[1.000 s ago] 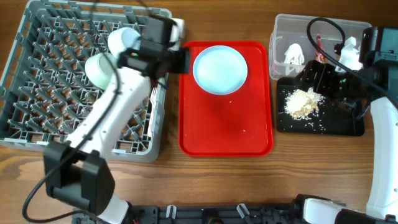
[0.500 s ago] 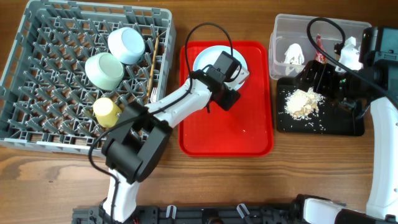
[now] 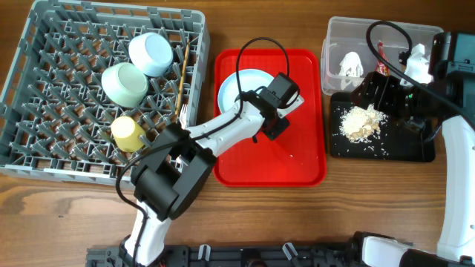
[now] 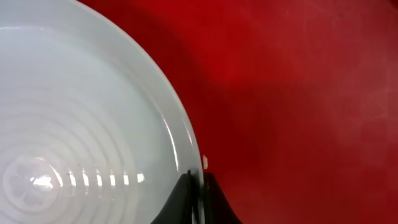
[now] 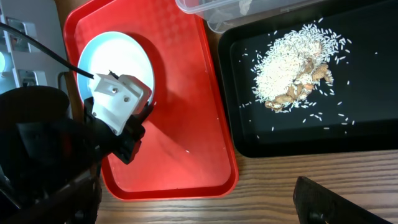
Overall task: Sort waste into correct bins and load items into the dishwasher rack
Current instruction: 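Lift the white plate and stand it in the dish rack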
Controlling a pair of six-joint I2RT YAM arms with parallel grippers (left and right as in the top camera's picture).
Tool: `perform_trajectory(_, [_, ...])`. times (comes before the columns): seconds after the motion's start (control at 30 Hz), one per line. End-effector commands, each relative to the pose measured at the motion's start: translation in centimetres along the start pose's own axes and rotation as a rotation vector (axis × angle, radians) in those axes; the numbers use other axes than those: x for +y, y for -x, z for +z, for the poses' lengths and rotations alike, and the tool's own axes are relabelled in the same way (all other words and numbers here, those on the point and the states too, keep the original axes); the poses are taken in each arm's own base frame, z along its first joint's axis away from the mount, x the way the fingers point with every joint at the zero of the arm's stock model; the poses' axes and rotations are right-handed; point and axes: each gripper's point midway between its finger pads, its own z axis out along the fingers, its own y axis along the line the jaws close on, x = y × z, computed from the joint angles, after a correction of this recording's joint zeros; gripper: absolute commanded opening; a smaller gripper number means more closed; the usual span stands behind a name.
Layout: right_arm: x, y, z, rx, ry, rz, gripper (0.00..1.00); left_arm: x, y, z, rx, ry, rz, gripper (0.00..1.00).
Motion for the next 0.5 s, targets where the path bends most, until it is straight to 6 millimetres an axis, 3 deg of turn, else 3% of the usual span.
perform_trajectory(0.0, [0.3,0.1,-0.4,-0.011,0.015,-0.020,0.99,1.7,-0.3,0.1,0.026,0.097,-0.001,0.04])
perform_trajectory(0.1, [0.3,0.2,-0.4,-0.012,0.015,-0.020,0.99,2.1,1.6,-2.2,-0.039,0.114,-0.005,0.04])
perform_trajectory(0.17, [0.3,0.2,-0.4,-0.012,0.015,-0.020,0.99,2.5,4.3,-6.1,-0.142,0.129,-0.013,0.04])
perform_trajectory(0.23, [0.3,0.2,-0.4,-0.012,0.015,-0.020,0.99,2.7,5.5,-8.8,-0.206,0.135,-0.035,0.04])
perform_trajectory(0.4, [0.3,0.1,-0.4,-0.011,0.015,-0.020,0.99,3.8,7.4,-15.1,-0.343,0.155,-0.086,0.04])
perform_trajectory(0.47, [0.3,0.2,-0.4,-0.011,0.015,-0.019,0.99,5.4,7.7,-18.0,-0.409,0.162,-0.200,0.04])
